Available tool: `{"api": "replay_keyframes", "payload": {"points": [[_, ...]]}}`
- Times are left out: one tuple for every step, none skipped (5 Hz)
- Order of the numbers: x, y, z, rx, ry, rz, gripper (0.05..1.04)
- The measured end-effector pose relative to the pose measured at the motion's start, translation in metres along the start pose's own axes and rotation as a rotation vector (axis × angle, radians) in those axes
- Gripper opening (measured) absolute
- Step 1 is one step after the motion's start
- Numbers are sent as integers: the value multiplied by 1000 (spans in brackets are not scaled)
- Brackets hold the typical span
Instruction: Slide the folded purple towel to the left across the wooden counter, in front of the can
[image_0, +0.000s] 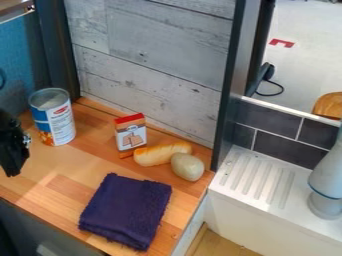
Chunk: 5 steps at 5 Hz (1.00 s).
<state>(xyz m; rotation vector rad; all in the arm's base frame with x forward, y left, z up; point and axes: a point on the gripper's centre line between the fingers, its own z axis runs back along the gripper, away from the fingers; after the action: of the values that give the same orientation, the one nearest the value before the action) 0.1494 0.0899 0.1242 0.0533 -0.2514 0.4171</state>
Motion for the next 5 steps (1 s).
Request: {"api": "replay_keyframes", "payload": {"points": [[-2,-1,-3,-3,9,3,999],[3,-18,-22,-52,43,-9,999],[9,-46,-44,-24,68,-2,999],[10,-50,-60,-38,107,-64,999],[20,-60,-83,-38,107,-96,999]]}}
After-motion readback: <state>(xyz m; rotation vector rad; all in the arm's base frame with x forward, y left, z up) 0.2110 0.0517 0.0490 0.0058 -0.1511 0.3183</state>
